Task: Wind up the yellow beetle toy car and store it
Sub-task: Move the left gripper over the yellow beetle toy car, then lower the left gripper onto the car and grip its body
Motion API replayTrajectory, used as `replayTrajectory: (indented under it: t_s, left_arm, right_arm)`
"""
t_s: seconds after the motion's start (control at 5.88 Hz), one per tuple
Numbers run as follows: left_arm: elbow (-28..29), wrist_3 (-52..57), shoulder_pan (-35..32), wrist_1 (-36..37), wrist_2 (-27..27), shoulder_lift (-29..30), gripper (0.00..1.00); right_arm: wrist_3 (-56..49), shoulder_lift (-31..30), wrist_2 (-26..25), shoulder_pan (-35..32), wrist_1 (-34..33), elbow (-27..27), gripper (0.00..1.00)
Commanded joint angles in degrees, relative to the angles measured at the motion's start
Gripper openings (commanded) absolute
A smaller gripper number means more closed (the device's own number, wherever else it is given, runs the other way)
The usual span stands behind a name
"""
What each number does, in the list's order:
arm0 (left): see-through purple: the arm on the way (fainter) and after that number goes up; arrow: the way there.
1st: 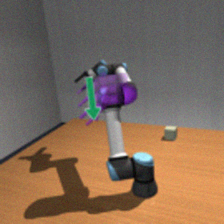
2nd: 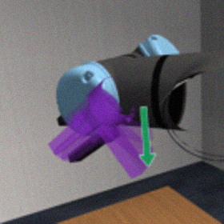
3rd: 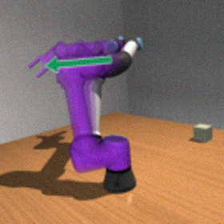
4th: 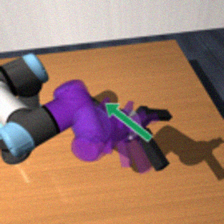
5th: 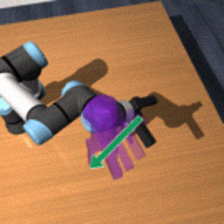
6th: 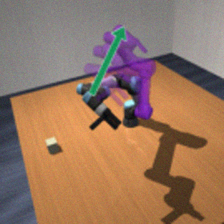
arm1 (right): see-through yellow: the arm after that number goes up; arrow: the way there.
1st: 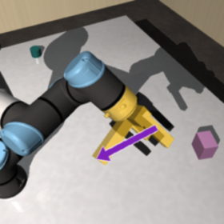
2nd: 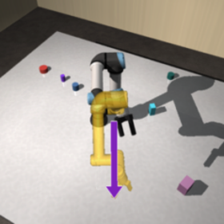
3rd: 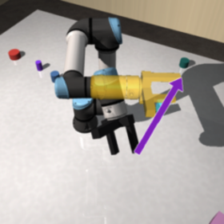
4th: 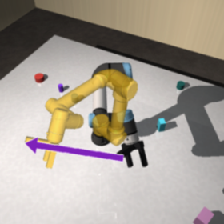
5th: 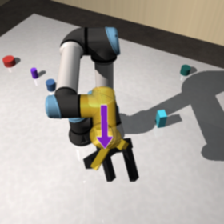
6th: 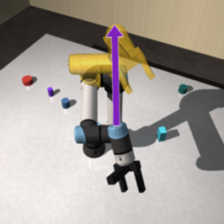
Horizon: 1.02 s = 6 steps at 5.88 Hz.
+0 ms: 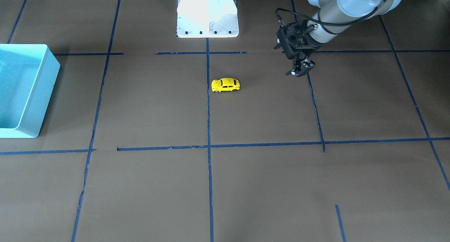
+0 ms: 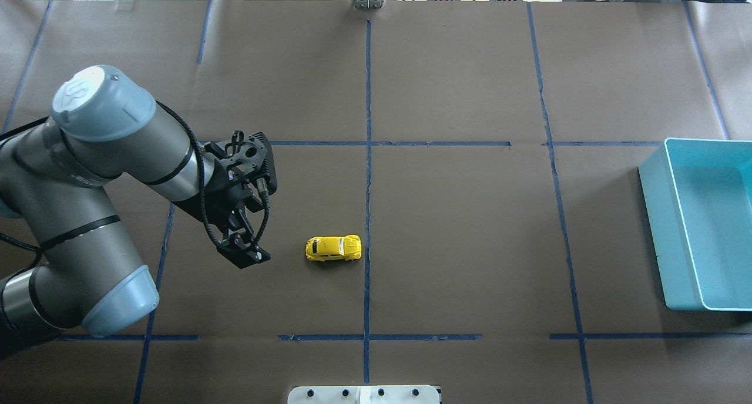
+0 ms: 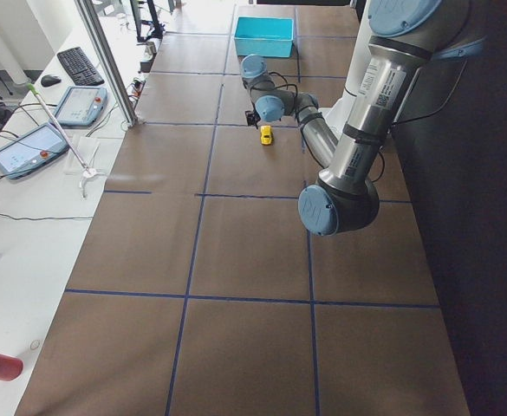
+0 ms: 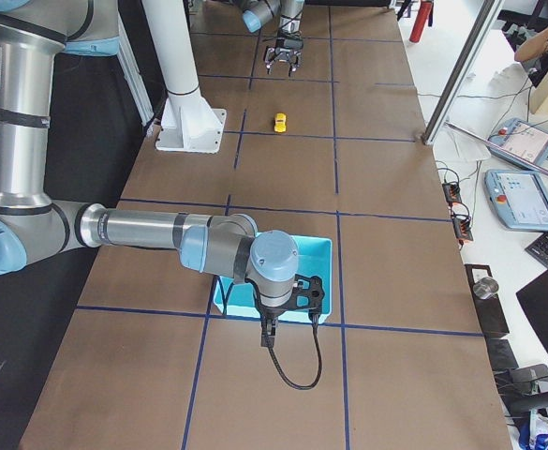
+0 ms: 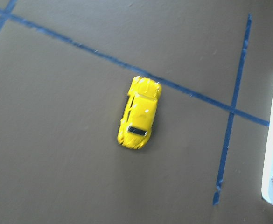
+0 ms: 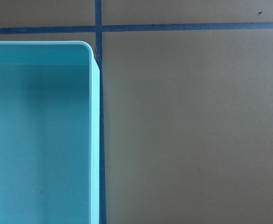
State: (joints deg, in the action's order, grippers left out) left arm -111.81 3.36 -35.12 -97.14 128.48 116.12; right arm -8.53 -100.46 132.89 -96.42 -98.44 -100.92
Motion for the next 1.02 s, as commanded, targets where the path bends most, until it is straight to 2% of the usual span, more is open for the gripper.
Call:
replayTrajectory:
  t_s: [0.0, 0.17, 0.51, 0.68, 0.85]
  left_arm:
    - [4.4, 0.4, 2.1, 1.9, -2.4, 7.8, 1.00]
    - [8.7, 1.4, 2.3, 7.4, -2.4, 14.3, 1.00]
    - [19.2, 21.0, 2.3, 14.2, -3.5, 23.9, 1.00]
    - [22.6, 28.2, 4.3, 18.8, -9.6, 28.2, 1.00]
    - [23.0, 28.5, 6.7, 23.7, -13.9, 29.5, 1.00]
  right_arm:
    - [0.0, 0.0, 0.0, 0.0, 0.0, 0.0, 1.00]
    - [0.1, 0.0, 0.0, 0.0, 0.0, 0.0, 1.00]
    - [0.1, 0.0, 0.1, 0.0, 0.0, 0.4, 1.00]
    - [0.1, 0.0, 0.0, 0.0, 0.0, 0.4, 1.00]
    - [0.1, 0.0, 0.0, 0.0, 0.0, 0.4, 1.00]
